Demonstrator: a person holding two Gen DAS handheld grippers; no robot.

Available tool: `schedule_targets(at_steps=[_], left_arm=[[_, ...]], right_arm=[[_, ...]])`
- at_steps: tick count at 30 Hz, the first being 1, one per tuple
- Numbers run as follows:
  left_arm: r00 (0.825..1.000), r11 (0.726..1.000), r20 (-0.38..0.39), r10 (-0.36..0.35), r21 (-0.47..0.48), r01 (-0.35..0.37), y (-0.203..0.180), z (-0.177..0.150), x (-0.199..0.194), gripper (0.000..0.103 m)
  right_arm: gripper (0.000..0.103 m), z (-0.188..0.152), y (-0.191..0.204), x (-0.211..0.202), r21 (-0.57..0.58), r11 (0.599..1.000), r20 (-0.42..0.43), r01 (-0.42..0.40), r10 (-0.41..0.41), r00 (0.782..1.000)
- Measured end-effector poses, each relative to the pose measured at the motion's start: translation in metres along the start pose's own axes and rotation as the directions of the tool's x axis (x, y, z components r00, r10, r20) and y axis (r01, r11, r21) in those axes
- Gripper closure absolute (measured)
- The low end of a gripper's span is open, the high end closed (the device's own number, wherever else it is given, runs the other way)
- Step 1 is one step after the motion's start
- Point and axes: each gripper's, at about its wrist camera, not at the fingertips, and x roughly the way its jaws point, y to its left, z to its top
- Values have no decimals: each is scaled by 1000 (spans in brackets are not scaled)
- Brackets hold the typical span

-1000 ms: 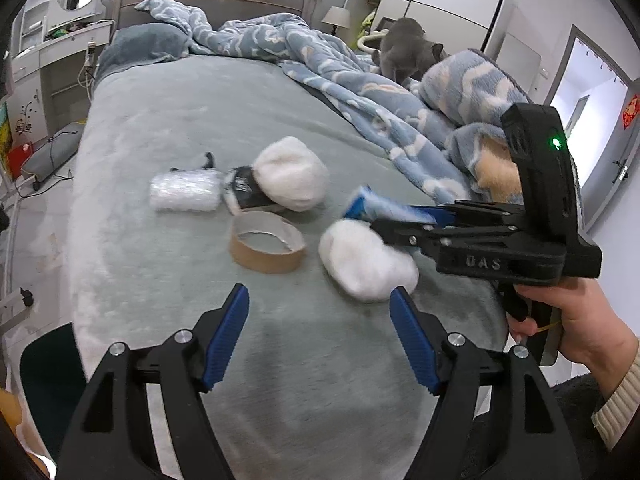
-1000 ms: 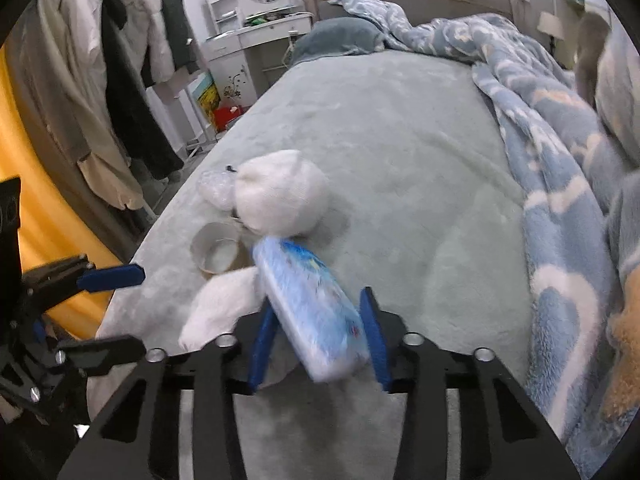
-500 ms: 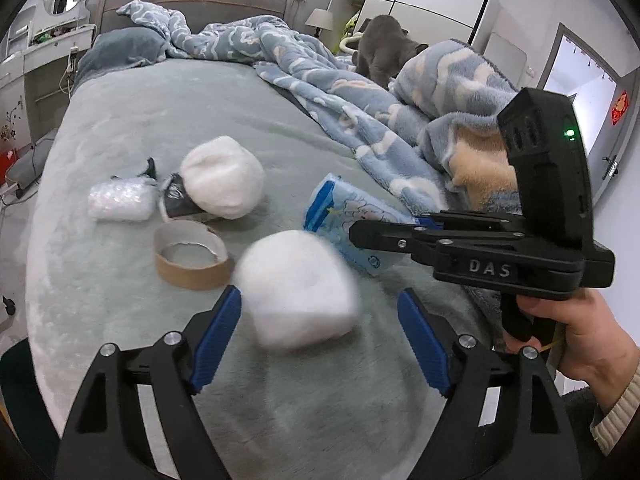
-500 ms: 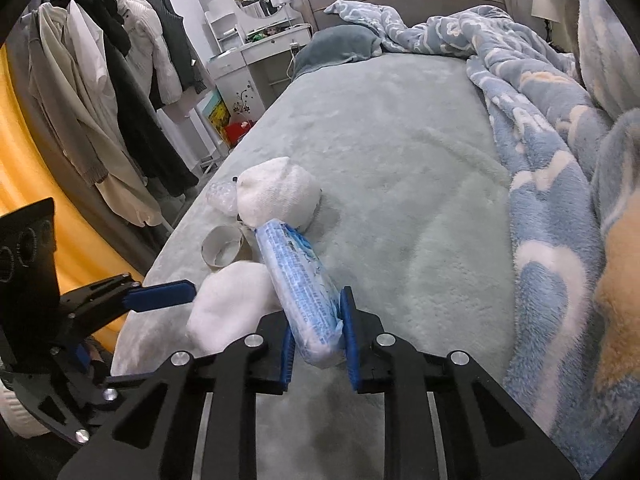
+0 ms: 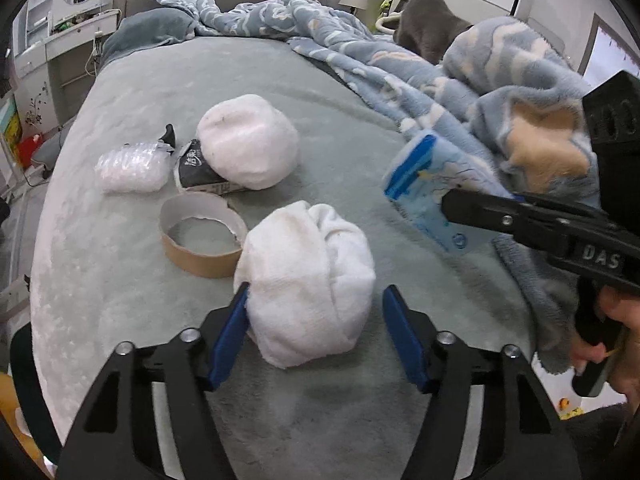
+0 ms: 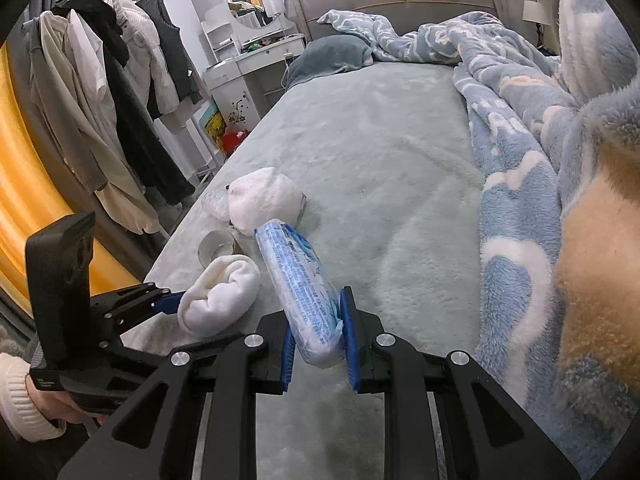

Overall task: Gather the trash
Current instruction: 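Close the left tool on the white towel ball while right holds the packet, then carry the towel ball in the left tool over the wastebasket and release it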

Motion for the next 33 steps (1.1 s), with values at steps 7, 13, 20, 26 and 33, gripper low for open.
schedule_targets(at_steps=[7, 13, 20, 26, 33], left_arm=[[1000, 1000, 8, 25, 14, -25, 5, 0, -6, 62], [1000, 1000, 23, -2, 11, 2, 10, 2, -18, 63], [998, 999, 62, -20, 31, 19, 22, 2, -39, 63], [994, 1000, 107, 9, 1, -9, 51, 2, -62, 63], [988, 991, 113, 110, -89, -100, 98, 0, -79, 62]], right_arm=[[82, 4, -1, -2, 5, 1000, 8, 9, -9, 1000], [82, 10, 4, 0, 4, 1000, 13, 13, -13, 1000], [82, 21, 20, 9, -2, 1000, 23, 7, -7, 1000], [82, 39, 49, 21, -30, 1000, 38, -5, 6, 999], [82, 56, 81, 41, -64, 998, 34, -26, 28, 999]])
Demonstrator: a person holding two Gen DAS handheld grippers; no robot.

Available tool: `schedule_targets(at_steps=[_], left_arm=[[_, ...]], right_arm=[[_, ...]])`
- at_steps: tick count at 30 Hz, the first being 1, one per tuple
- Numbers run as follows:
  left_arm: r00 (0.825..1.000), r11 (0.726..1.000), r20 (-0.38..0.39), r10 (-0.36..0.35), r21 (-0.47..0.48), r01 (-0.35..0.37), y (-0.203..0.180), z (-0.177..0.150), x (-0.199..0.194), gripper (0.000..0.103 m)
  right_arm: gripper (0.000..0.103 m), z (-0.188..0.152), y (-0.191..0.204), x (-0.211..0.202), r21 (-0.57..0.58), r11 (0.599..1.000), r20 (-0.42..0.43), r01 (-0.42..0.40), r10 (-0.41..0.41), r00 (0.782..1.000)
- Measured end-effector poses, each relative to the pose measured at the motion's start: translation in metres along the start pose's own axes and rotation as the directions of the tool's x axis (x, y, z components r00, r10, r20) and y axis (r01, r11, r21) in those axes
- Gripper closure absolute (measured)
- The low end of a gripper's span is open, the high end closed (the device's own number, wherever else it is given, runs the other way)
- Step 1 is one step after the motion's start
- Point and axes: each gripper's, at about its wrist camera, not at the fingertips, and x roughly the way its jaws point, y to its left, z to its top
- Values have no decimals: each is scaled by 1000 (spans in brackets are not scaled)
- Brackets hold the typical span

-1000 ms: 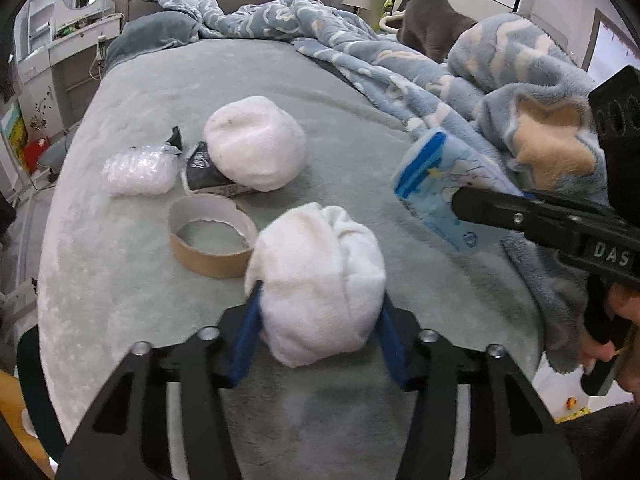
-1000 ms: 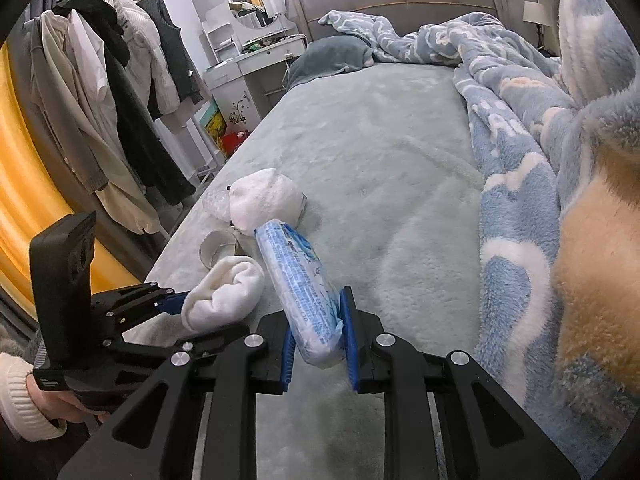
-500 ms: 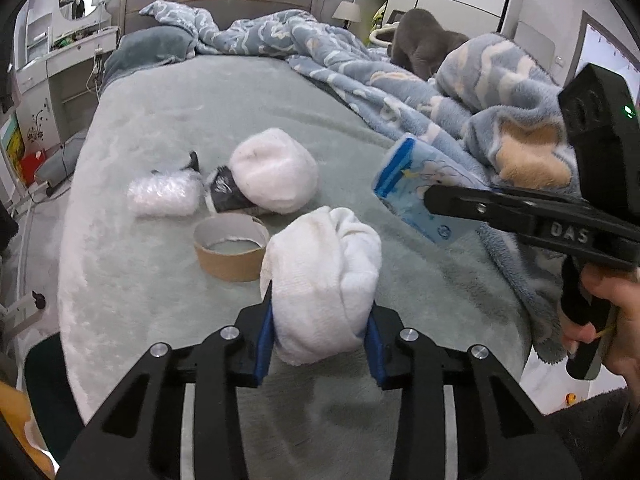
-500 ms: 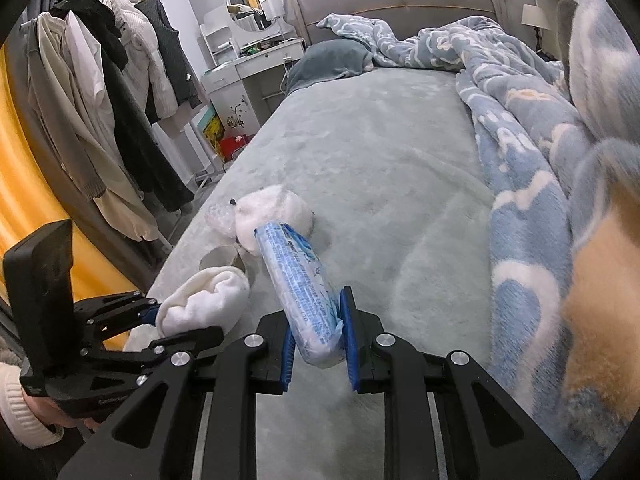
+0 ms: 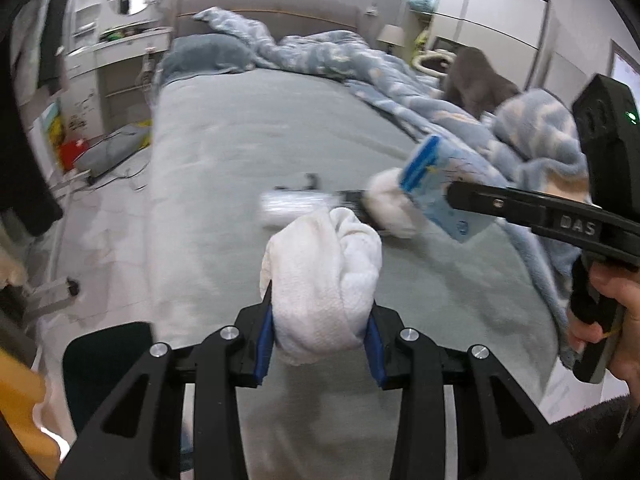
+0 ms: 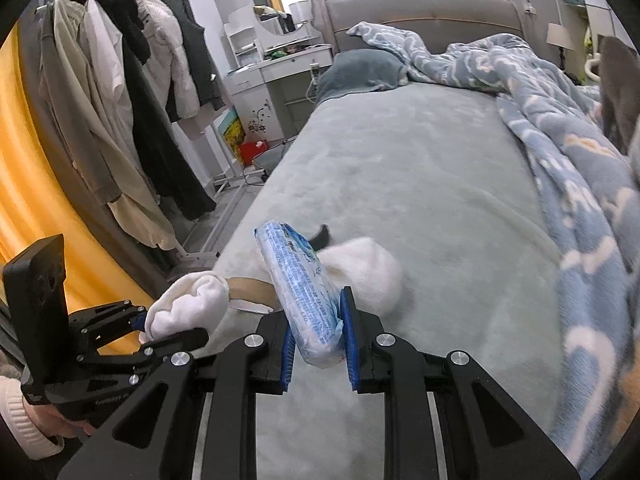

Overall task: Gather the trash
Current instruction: 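Carry the towel ball in the left tool over the wastebasket and release it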

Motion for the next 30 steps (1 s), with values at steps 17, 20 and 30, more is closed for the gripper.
schedule_targets(at_steps=[17, 20, 30], left_arm=[[988, 978, -51, 142, -147, -149, 101, -15, -18, 62], [984, 970, -81, 160, -171, -172, 120, -20, -19, 62], [960, 949, -204, 192, -208, -235, 161, -45, -14, 62]], right_arm=[[82, 31, 83, 48, -88, 992, 1, -92, 92, 996], [82, 35, 97, 55, -98, 989, 1, -110, 111, 994], [82, 46, 143, 83, -137, 974, -22, -181, 179, 984]])
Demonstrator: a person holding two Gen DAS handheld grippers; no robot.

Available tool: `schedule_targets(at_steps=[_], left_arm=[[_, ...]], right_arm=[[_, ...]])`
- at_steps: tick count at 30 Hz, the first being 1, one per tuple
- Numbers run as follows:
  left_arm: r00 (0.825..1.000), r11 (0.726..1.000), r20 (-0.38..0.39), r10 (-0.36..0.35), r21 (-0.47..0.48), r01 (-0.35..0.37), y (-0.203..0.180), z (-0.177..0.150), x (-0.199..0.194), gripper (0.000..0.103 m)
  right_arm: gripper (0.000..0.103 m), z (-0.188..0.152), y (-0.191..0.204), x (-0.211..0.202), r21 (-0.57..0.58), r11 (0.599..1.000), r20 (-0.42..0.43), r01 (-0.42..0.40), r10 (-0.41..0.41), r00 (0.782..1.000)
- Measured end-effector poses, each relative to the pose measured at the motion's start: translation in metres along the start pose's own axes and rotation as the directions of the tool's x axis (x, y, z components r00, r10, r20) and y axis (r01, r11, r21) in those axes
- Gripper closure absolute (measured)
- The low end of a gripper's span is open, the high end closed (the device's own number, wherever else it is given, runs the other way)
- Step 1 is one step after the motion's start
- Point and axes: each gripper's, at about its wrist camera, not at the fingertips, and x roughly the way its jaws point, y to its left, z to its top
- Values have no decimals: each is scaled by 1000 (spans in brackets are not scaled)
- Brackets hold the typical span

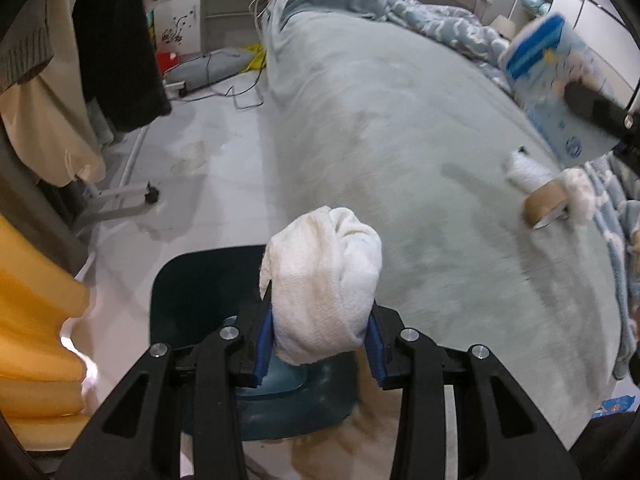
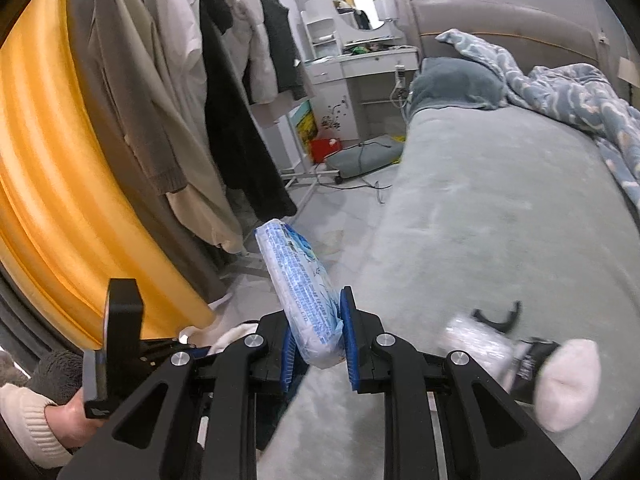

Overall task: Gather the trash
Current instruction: 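Carry the towel ball in the left tool over the wastebasket and release it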

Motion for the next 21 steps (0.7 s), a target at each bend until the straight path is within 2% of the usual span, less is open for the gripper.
schedule_targets(at_steps=[7, 14, 18, 21], left_arm=[[995, 998, -85, 58, -10, -60, 29, -14, 15, 62], [983, 998, -183, 27, -49, -37, 47, -25, 31, 61], [966, 996, -259, 1, -83, -24, 61, -35, 42, 61], [959, 995, -283, -10, -97, -18, 68, -40, 43, 58]], right_arm=[[82, 1, 25, 36, -2, 1000, -69, -21, 21, 997], [82, -5, 40, 73, 35, 999, -159, -14, 20, 987], [82, -8, 50, 90, 29, 999, -198, -16, 22, 980], [82, -10, 54, 101, 29, 999, -221, -25, 31, 975]])
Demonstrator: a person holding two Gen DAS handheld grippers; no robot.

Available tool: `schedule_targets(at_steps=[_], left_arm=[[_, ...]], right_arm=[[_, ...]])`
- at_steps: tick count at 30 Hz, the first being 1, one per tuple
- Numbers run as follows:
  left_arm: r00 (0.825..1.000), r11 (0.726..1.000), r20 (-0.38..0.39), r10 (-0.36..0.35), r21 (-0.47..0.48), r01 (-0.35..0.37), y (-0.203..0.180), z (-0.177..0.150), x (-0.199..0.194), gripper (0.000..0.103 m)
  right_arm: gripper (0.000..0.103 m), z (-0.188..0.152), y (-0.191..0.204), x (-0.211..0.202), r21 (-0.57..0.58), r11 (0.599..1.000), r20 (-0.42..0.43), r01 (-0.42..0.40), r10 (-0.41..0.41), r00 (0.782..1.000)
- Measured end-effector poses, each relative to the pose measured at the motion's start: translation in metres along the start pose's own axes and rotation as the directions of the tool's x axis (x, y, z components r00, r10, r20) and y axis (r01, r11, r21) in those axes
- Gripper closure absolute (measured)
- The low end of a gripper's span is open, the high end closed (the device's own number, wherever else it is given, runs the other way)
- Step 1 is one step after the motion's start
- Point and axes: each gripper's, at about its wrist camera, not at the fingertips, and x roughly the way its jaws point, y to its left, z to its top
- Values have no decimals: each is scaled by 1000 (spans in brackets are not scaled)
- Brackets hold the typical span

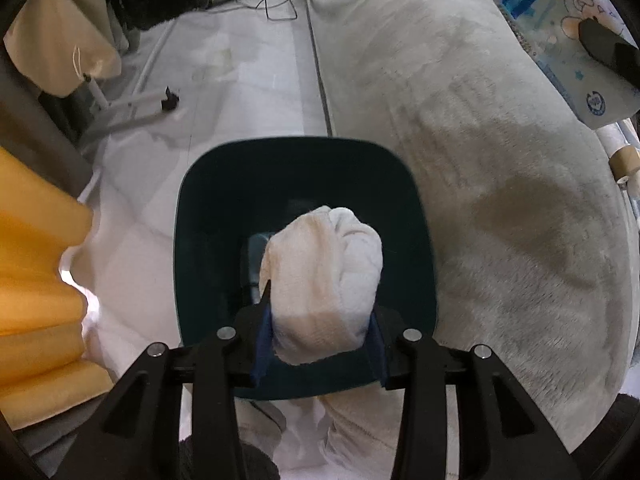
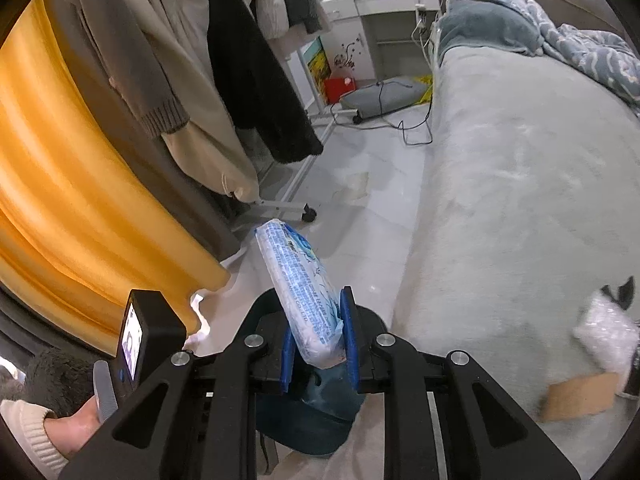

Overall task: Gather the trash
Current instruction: 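Carry the towel ball in the left tool over the wastebasket and release it, then lower the wipes packet into the wastebasket and open the right tool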

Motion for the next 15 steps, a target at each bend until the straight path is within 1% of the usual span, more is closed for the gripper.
schedule_targets(at_steps=[2, 4, 5, 9, 15], left_arm=[[1000, 1000, -12, 3, -2, -3, 4, -2, 0, 56], [1000, 1000, -13, -6, -7, 6, 8, -3, -1, 49], [1000, 1000, -11, -7, -9, 7, 9, -2, -2, 44], [1000, 1000, 30, -8, -10, 8, 18, -1, -14, 32], [994, 1000, 110, 0, -15, 2, 32, 1, -39, 31]], right_arm=[[82, -1, 5, 10, -2, 1000, -22, -7, 7, 1000], [82, -1, 7, 19, -3, 1000, -44, -13, 13, 999], [82, -1, 9, 22, -4, 1000, -52, -15, 15, 999], [82, -1, 19, 42, -18, 1000, -90, -15, 13, 996], [82, -5, 28, 69, -34, 999, -146, -5, 0, 989]])
